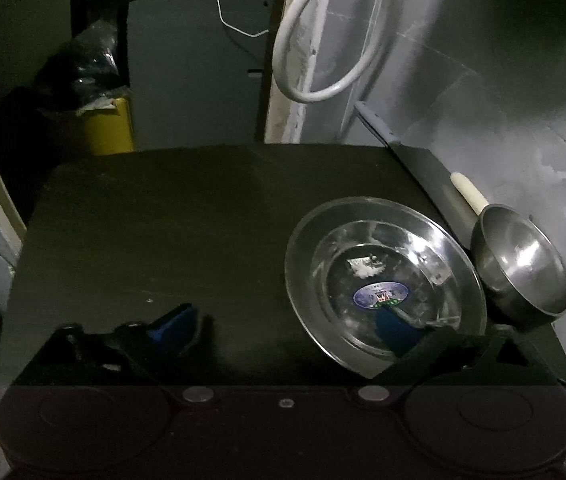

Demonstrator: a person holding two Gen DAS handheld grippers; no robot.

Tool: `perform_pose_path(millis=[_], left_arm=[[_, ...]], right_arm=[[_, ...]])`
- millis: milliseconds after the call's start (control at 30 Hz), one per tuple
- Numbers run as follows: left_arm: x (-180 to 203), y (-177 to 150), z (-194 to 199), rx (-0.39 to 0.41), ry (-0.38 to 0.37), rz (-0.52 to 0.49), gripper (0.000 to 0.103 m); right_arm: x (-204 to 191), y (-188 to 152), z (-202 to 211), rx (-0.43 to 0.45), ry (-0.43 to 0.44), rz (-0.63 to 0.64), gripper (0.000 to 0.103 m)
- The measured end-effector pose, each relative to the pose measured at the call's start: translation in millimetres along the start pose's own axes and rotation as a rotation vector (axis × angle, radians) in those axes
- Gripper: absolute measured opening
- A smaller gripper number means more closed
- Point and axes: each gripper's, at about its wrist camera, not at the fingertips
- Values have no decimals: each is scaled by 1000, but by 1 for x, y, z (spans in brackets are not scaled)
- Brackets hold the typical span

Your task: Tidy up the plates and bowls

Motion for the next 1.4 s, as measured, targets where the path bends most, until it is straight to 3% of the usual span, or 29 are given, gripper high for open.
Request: perform_pose_path(millis=[100,333,633,1000,1400], left_arm=[[-3,-1,-7,-23,-36,35,70],[-4,-4,-9,-32,-114,35,27],[-4,-20,31,1,-158,-10,26],[-26,-61,128,82,-182,-12,27],[-69,-129,185,89,-20,87,27]], right_arm=[[6,2,-7,3,-3,-25,70],[11,5,-15,-9,-8,-47,31],[-1,-2,17,11,-19,-38,30],[-52,-36,98,83,-1,12,30],[-108,-97,132,41,82,59,30]])
Point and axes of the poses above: each gripper's, at about its wrist camera, not at the fingertips, and z roughly against the way its jaws point, x to its right, y to its top, and after that the axes turned 5 degrees about -x, right-handed
